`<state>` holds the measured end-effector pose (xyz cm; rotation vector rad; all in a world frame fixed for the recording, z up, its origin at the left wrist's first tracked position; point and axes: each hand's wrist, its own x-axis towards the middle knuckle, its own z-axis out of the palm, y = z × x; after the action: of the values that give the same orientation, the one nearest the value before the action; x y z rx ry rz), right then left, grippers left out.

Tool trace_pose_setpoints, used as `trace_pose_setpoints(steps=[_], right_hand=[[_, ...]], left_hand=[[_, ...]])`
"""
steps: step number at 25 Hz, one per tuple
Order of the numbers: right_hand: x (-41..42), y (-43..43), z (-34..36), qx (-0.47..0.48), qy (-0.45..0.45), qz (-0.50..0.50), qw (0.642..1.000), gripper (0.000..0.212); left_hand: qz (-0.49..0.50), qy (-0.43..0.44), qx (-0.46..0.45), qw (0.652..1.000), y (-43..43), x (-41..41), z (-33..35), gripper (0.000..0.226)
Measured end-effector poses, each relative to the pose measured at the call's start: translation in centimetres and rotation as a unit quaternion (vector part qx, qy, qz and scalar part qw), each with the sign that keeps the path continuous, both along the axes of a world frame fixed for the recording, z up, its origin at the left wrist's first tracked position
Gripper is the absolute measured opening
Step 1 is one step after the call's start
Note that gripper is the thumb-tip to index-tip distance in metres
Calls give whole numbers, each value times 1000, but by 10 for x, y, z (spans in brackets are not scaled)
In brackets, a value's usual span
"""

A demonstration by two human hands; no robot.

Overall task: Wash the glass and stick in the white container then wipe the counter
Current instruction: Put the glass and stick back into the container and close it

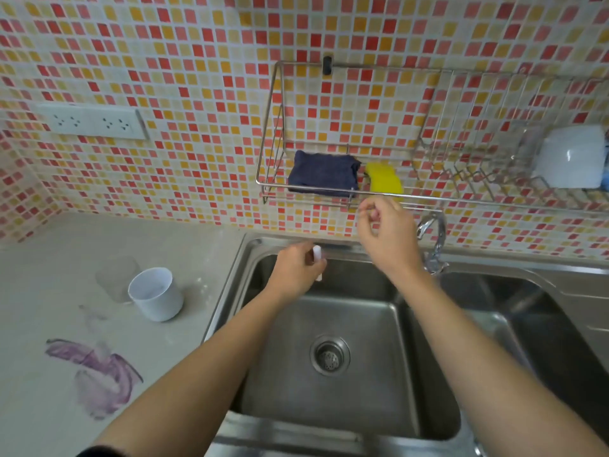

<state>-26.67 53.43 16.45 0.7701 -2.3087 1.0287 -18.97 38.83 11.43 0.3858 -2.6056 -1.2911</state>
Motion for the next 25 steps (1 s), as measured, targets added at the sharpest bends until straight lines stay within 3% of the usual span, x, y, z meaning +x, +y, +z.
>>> trace_pose_setpoints(steps=[4, 9, 18, 22, 25], right_hand=[[33, -8, -77, 37, -141, -10, 989, 11], [53, -70, -147, 134, -308, 57, 940, 40], [109, -257, -169, 124, -390, 156, 899, 72], [127, -298, -180, 91, -426, 146, 888, 99], [135, -314, -186, 68, -412, 151, 896, 100]], left_hand=[[18, -19, 40, 999, -20, 11, -19, 21], [41, -18, 39, 998, -89, 33, -15, 17], [33, -54, -3, 998, -291, 86, -16, 13], [-21, -98, -95, 990, -323, 93, -36, 15], [-65, -121, -134, 981, -332, 92, -49, 16]])
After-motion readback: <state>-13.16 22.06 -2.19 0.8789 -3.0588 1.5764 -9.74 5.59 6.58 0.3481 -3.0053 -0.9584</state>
